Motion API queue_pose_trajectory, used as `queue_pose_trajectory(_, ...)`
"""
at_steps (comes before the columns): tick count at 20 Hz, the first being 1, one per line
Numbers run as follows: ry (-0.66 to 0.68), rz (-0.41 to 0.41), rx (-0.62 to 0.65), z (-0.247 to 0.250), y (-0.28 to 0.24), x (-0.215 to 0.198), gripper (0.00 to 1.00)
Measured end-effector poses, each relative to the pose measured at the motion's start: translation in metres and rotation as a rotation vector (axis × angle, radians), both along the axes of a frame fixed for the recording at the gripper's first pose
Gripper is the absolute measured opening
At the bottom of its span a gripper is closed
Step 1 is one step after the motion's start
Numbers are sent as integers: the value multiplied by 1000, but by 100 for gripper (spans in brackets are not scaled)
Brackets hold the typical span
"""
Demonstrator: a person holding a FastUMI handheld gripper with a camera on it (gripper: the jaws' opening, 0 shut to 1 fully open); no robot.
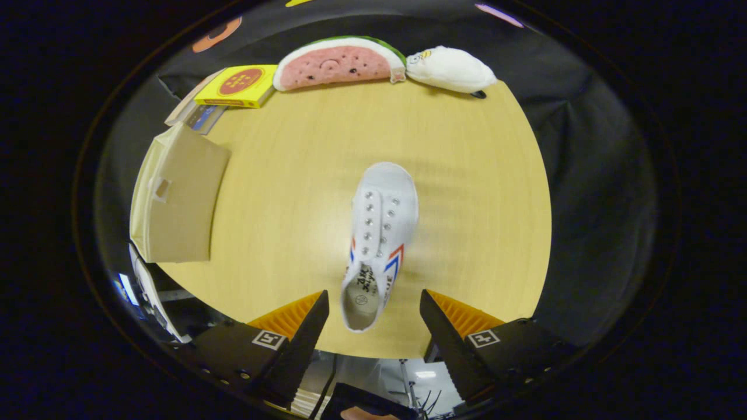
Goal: Open the storage box then place both shoes into the box .Put the left shoe in first, then the right shoe, with the right side of both shoes facing outward in a uniform manner.
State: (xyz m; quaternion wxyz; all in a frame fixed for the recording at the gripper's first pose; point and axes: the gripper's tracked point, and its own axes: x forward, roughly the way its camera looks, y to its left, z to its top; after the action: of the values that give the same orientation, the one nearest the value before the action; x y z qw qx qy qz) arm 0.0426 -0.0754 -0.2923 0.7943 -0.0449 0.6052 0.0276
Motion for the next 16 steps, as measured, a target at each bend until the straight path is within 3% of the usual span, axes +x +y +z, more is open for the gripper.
queue_pose_trajectory(6,0,-6,-70,-50,-28,11,97)
queue_pose_trajectory(11,-68,-48,-130,-59,-32,35,95)
queue_pose_trajectory(14,-119,-45,-192,-56,-35,41,85)
queue_pose_trajectory(16,-143,-54,-239,-57,-41,49,65)
